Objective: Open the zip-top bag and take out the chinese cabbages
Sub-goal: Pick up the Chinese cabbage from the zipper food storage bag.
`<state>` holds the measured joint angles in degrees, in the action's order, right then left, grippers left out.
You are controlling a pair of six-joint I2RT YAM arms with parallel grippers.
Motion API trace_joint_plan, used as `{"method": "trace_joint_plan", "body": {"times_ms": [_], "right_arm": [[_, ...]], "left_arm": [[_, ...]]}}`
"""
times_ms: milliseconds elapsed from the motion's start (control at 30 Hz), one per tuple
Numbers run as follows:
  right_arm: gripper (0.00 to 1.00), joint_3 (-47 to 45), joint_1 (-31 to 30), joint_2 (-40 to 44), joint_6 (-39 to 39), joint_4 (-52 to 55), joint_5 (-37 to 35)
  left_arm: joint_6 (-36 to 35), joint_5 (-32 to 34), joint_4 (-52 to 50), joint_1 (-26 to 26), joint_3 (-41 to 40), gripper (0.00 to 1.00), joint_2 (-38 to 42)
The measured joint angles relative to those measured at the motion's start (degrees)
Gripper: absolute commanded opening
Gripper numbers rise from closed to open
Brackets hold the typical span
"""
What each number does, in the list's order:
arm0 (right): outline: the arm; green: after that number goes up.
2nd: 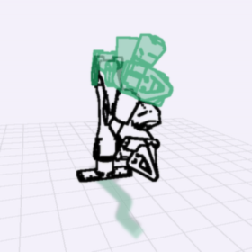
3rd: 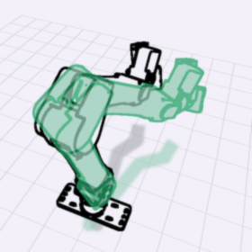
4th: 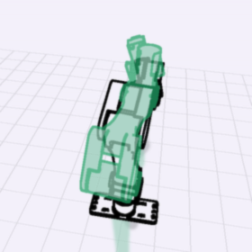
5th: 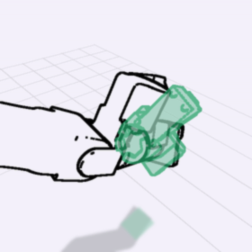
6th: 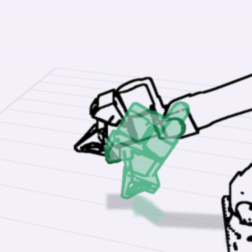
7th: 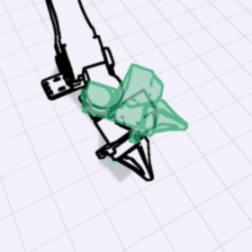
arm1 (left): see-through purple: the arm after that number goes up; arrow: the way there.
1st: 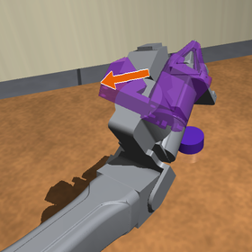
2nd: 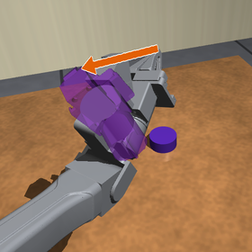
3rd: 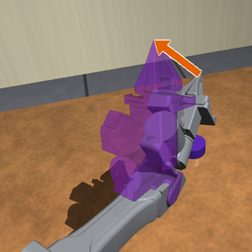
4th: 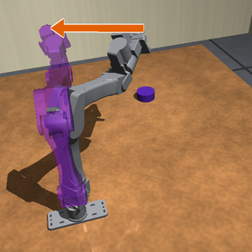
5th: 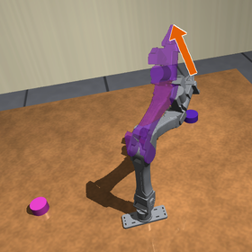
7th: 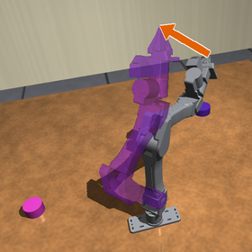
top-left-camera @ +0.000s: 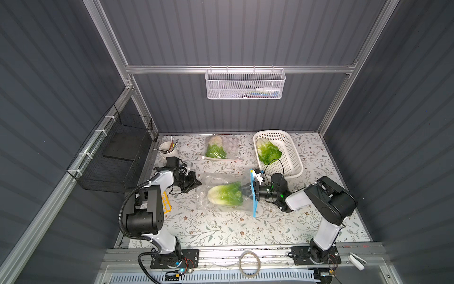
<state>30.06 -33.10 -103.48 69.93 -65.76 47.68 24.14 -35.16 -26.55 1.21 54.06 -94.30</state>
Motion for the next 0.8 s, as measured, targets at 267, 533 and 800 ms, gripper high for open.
{"method": "trace_joint_plan", "body": {"times_ms": [267, 533, 800], "right_arm": [[0.40, 1.6, -0.3, -1.1, 0.7, -0.7, 0.3], [0.24, 2.1, -0.6, -3.9, 1.6, -0.6, 0.3], [0.33, 2.9, -1.1, -3.9, 1.3, 0.7, 0.1]], "left_arm": [[0.0, 0.0, 0.0, 0.0, 0.0, 0.00, 0.0], [0.0, -0.7, 0.2, 0.0, 0.0, 0.00, 0.0], [0.0, -0.9, 0.5, 0.0, 0.0, 0.00, 0.0]]}}
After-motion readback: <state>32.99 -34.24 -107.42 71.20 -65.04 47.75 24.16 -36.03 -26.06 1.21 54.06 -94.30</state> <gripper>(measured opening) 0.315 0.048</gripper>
